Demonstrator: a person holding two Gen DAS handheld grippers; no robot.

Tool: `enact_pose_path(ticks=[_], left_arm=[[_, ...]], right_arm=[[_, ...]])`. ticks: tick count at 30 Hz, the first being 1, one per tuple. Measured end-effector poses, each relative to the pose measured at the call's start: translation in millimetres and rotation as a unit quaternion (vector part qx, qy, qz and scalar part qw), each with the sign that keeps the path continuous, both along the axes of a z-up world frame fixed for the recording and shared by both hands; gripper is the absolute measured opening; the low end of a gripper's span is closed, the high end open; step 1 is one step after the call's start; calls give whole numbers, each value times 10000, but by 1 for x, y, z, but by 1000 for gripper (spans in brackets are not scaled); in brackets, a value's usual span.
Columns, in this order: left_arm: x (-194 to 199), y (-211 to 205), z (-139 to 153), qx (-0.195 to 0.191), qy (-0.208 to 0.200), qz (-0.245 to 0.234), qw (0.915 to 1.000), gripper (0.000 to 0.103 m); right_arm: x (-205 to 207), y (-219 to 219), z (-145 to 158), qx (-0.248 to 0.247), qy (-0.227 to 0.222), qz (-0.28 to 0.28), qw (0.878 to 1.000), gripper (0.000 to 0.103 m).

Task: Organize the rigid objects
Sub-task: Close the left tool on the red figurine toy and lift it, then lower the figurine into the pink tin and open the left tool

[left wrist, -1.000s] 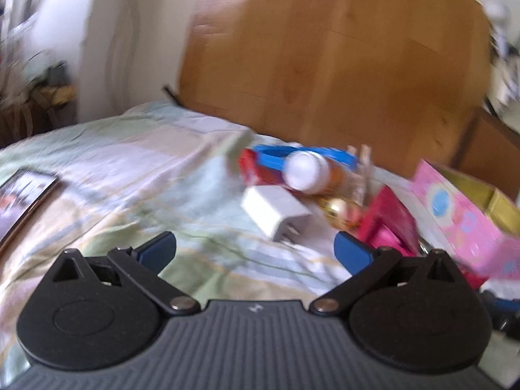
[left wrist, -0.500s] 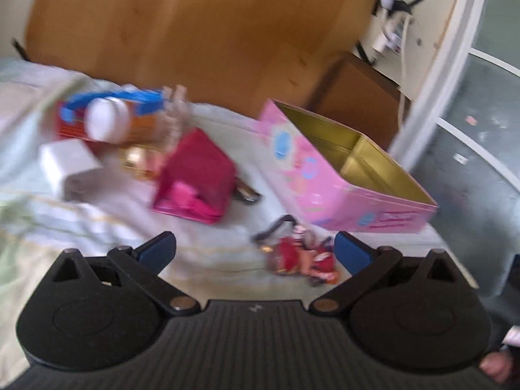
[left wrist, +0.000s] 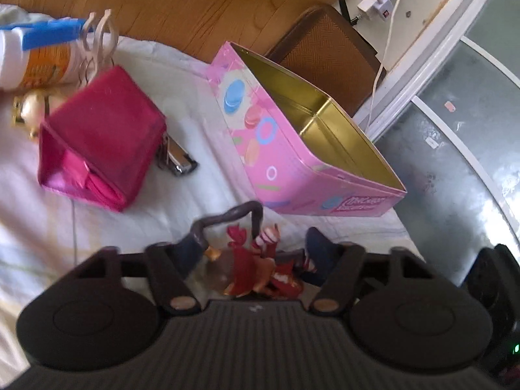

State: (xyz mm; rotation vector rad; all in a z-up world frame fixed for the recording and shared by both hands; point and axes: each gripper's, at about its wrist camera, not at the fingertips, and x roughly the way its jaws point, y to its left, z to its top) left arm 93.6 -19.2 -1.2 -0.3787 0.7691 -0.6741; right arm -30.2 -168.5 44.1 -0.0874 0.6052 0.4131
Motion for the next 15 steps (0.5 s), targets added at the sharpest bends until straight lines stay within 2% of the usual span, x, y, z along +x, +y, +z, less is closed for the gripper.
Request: enact_pose_path(ticks=[4, 8, 12, 15], left_arm=[[-17, -9, 16, 104, -226, -55, 9997, 62], [-26, -28, 51, 222, -774, -288, 9963, 62], [-13, -74, 83, 320, -1185, -636, 9904, 62], [4, -115, 93, 447, -1407, -821, 9856, 64]], right_arm=[[-7, -10, 2, 295, -139, -3, 9995, 43], [-29, -26, 20, 402, -833, -219, 9955, 43], [-29, -54, 38, 400, -1383, -651, 9874, 42], [-17, -78, 45, 223, -1647, -1084, 9801, 42]])
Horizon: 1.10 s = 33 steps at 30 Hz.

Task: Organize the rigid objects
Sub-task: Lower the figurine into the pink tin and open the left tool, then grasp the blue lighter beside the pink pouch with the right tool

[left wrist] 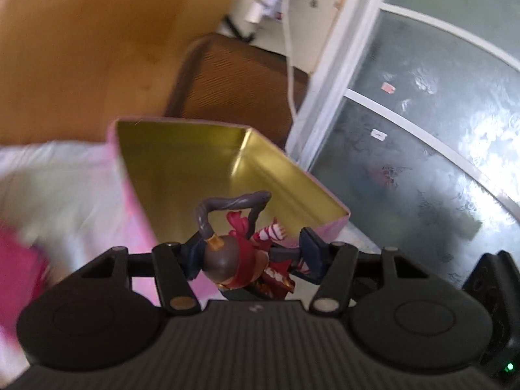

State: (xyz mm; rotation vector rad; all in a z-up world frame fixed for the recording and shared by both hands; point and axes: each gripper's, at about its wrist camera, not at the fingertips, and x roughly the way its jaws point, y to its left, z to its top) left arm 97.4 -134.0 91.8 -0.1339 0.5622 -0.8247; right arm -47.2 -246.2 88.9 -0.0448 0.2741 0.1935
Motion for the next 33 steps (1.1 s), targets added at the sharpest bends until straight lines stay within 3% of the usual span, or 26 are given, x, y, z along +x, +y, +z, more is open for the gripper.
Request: enact_pose_path(ticks=[6, 10, 12, 15, 18, 19, 24, 27, 31, 33], left_arm=[[23, -74, -7, 252, -71, -114, 9996, 67], [19, -100, -14, 542, -264, 93, 9981, 82], [15, -105, -15, 588, -386, 185, 9974, 89], [16, -109, -17, 804, -443, 337, 9952, 91], [18, -97, -20, 726, -323, 415, 9960, 95], [18, -96, -19, 689, -268, 424, 9964, 95], [0, -71, -10, 464, -479, 568, 9962, 95], [-12, -43, -3, 198, -639, 664, 9956, 95], [-28, 11, -6, 34, -804, 984, 9919, 95], [-36, 45, -16, 59, -781, 1216, 9895, 95]], right_arm=[[38, -54, -7, 39, 168, -833, 9964, 42], [48, -71, -17, -90, 301, -1184, 9925, 44], [48, -78, -17, -182, 268, -1454, 9889, 57], [47, -87, -18, -263, 82, -1949, 9804, 62], [49, -100, -21, -1, 81, -2145, 9767, 84], [49, -101, -20, 86, 62, -2133, 9769, 85], [37, -84, -21, -14, -160, -2154, 9764, 81], [22, -73, -15, 300, -324, -1886, 9811, 80], [7, -47, -6, 270, -594, -1536, 9860, 79], [6, -36, -3, 257, -669, -1328, 9885, 73]])
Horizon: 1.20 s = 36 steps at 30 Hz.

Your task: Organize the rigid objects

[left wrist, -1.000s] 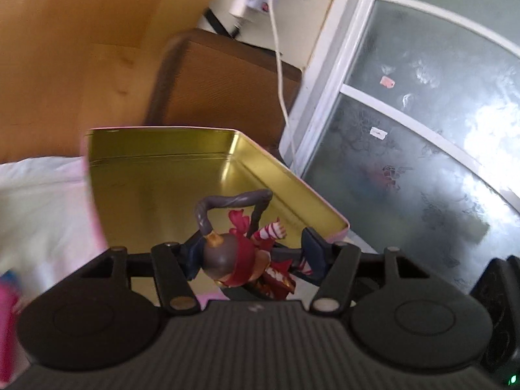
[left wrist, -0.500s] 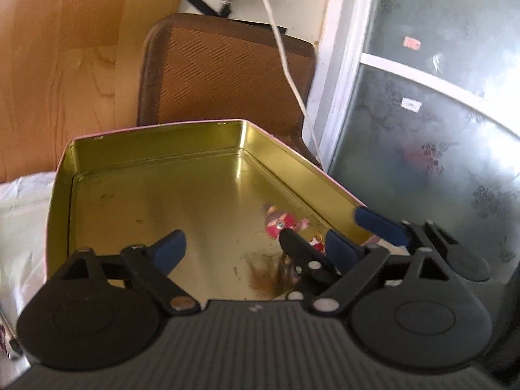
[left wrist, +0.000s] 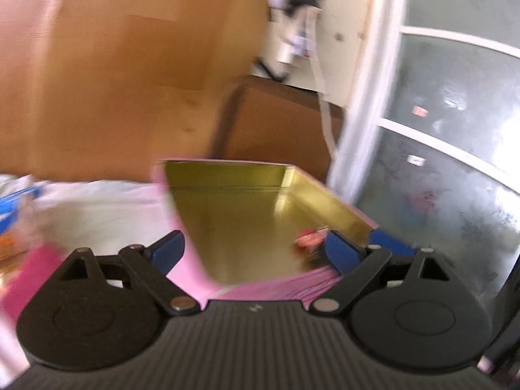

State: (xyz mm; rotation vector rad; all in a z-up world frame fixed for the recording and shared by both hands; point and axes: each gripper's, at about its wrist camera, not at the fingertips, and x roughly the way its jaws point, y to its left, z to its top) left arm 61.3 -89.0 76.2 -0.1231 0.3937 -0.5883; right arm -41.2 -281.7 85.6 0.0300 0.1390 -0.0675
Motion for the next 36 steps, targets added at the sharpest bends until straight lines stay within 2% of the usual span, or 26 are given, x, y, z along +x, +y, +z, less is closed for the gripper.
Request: enact_pose_path(ticks=[4, 8, 10, 14, 18, 24, 31, 36], left_arm=[[-14, 62, -28, 234, 173, 580, 9979, 95], [-15, 103, -52, 571, 350, 1347, 9886, 95], [-11, 114, -60, 622, 404, 1585, 9846, 95], [-3, 116, -68, 568, 502, 1703, 9825, 94], [-4, 111, -68, 596, 351, 1631, 9842, 94], [-11, 123, -72, 479, 240, 1572, 9861, 94], [-11, 124, -72, 452, 257, 1582, 9860, 94], [-12, 124, -72, 451, 237, 1570, 9863, 94]], right_arm=[[-2, 27, 3, -54, -21, 476, 9988, 57], [13, 64, 2, -304, 244, 1194, 9921, 37], [24, 83, -2, -483, 483, 1470, 9868, 19], [58, 122, -15, -964, 1101, 1883, 9711, 18], [86, 146, -28, -1247, 1603, 2064, 9572, 19], [116, 167, -44, -1699, 2070, 2097, 9404, 32], [119, 163, -43, -1591, 2138, 2141, 9398, 26], [80, 144, -42, -1548, 2175, 2249, 9371, 25]])
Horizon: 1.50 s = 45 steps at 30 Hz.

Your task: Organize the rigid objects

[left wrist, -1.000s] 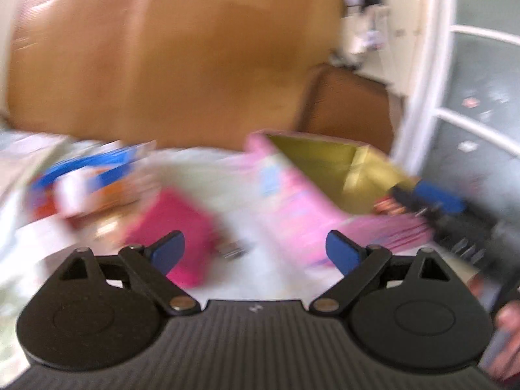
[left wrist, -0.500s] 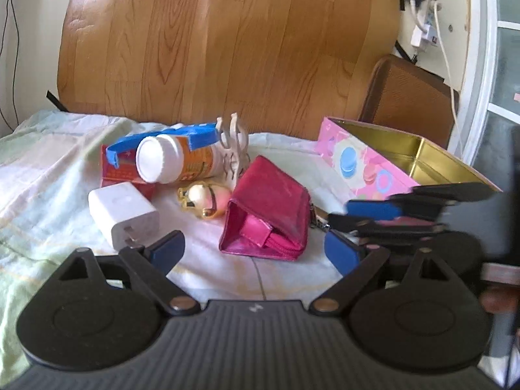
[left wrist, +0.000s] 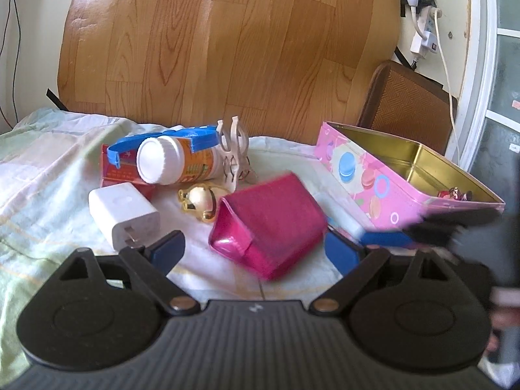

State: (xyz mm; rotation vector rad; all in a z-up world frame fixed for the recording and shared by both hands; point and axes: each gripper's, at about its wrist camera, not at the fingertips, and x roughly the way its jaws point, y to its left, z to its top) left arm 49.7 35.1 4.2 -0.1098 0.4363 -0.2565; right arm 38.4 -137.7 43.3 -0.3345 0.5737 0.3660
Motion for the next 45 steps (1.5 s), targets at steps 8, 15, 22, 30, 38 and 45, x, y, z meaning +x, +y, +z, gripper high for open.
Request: enact_pose_path(ticks=[8, 15, 22, 30, 38, 45], left_arm=[[-15, -13, 11, -175, 26, -480, 9987, 94], [3, -75, 17, -596, 1482, -1583, 9744, 78], [21, -106, 7, -789, 2188, -1702, 9576, 68], [31, -127, 7, -694, 2272, -1653, 9572, 20], [31, -139, 62, -648, 1334, -2025, 9680, 20], [82, -170, 93, -345, 599, -1933, 9787, 20]], right_arm=[[-85, -70, 3, 1027, 478, -344, 9930, 24], [-88, -152, -24, 4119, 1615, -899, 8923, 23], [-94, -151, -25, 4038, 1420, -775, 9004, 23], [-101, -154, -27, 4006, 1284, -729, 9043, 23], [-109, -146, 15, 3132, -132, -648, 9474, 23], [-48, -144, 41, 2509, -1163, -980, 9560, 23]])
